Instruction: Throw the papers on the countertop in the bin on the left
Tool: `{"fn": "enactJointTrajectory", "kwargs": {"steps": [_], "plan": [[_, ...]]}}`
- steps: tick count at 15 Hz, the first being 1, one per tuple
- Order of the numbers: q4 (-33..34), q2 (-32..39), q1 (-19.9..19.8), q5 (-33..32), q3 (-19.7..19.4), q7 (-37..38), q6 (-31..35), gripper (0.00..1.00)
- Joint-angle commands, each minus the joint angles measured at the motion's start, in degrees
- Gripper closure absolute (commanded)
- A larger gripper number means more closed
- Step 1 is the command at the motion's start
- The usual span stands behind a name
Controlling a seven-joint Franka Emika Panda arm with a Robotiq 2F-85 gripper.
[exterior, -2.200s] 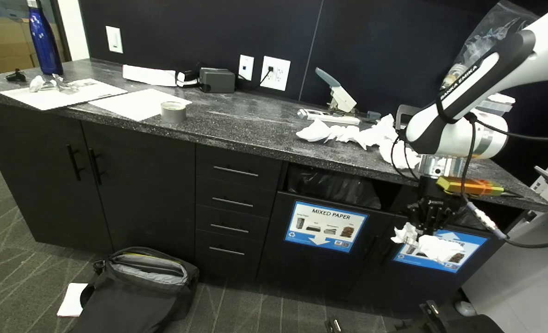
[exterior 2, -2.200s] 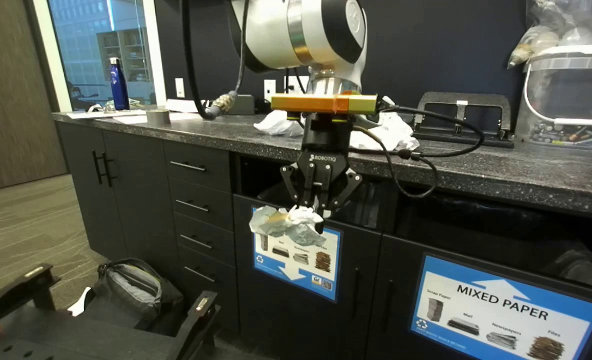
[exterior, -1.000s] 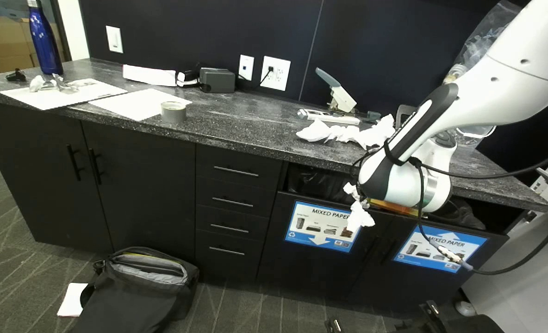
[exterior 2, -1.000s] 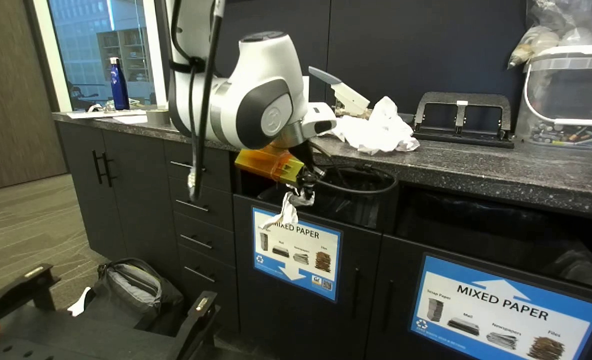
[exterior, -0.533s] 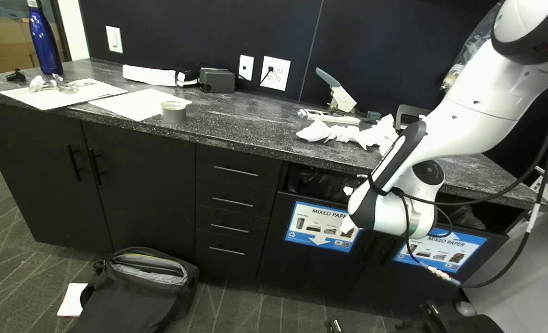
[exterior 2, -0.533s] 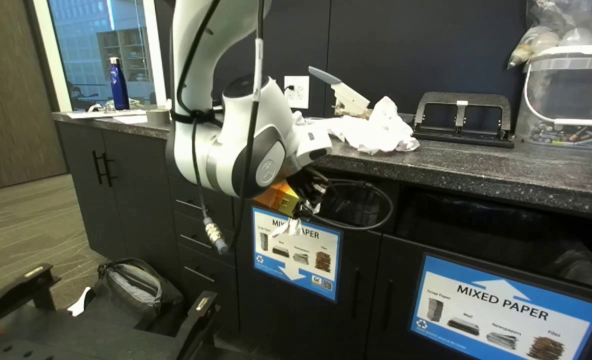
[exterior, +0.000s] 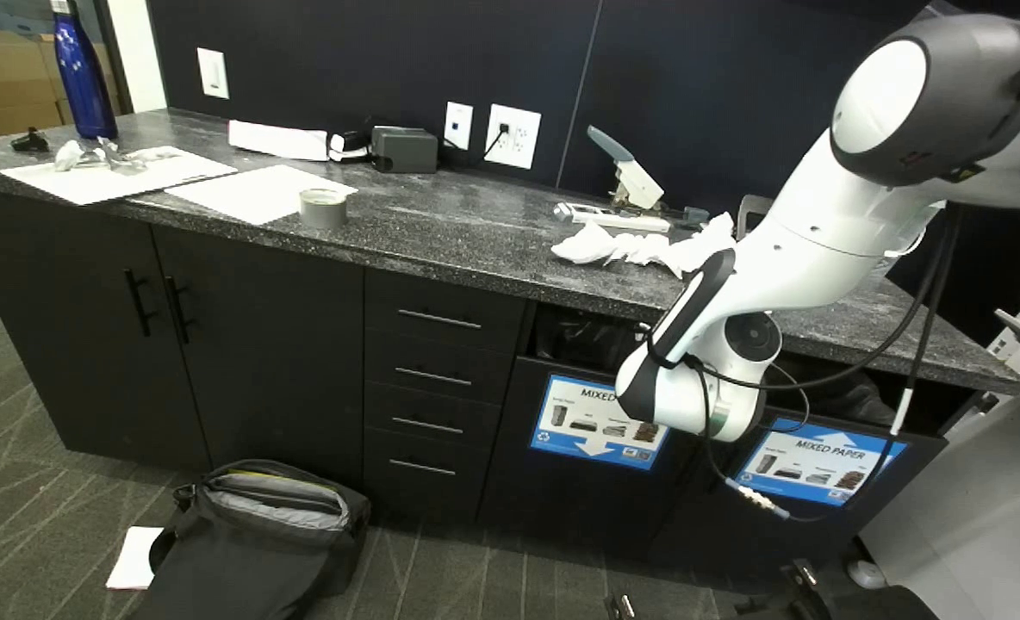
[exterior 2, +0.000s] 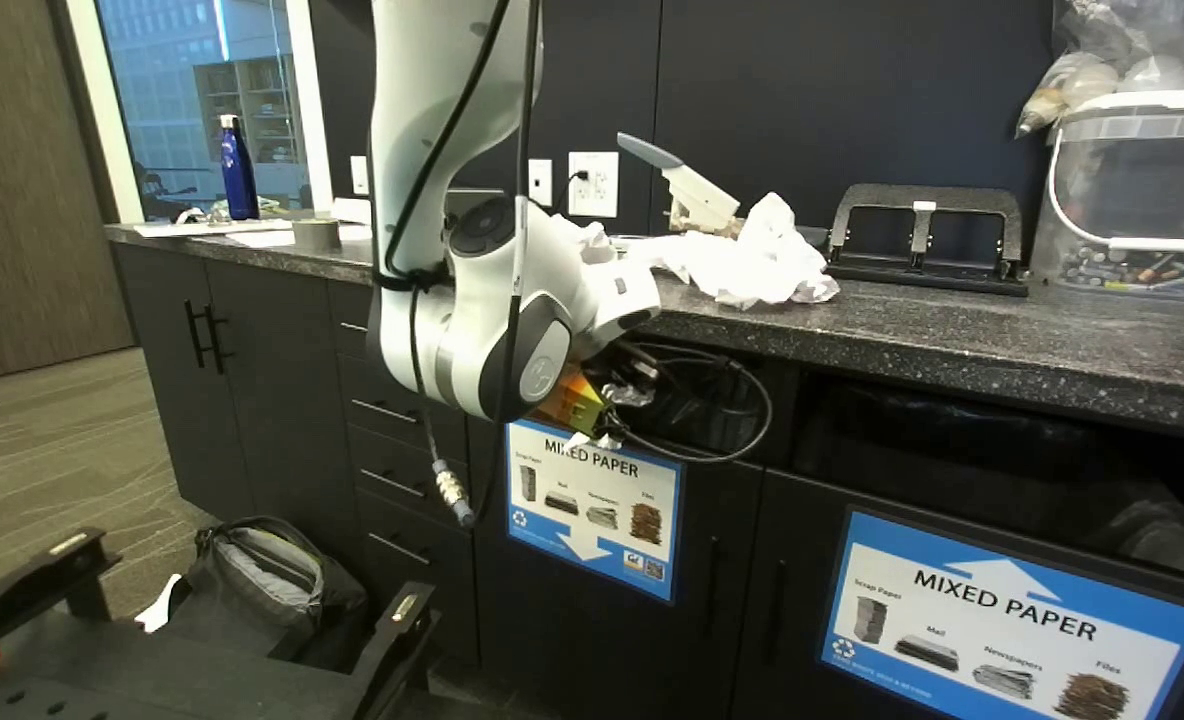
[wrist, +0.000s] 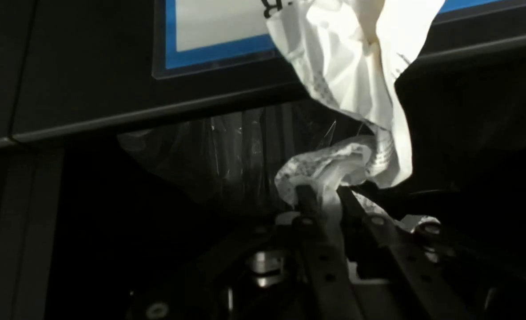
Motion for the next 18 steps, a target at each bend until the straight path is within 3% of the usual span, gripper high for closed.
{"fn": "enactJointTrajectory", "kwargs": {"steps": [1,13,14,16,18], "plan": [[9.29,5.97,2.32,5.23,-1.96,0.28,1.22,0.82],[24.43,16.84,5.61,15.49,-4.09,-1.98,-0.47,0.85],[24.22,16.32,5.74,15.18,-4.38,-2.82,-1.32,0.59],[23.68,15.01,5.89,14.21,-4.80,-4.00,-2.41,0.57],[23.59,14.08,6.61,14.14,-5.66,-5.96,-3.55,0.42]]}}
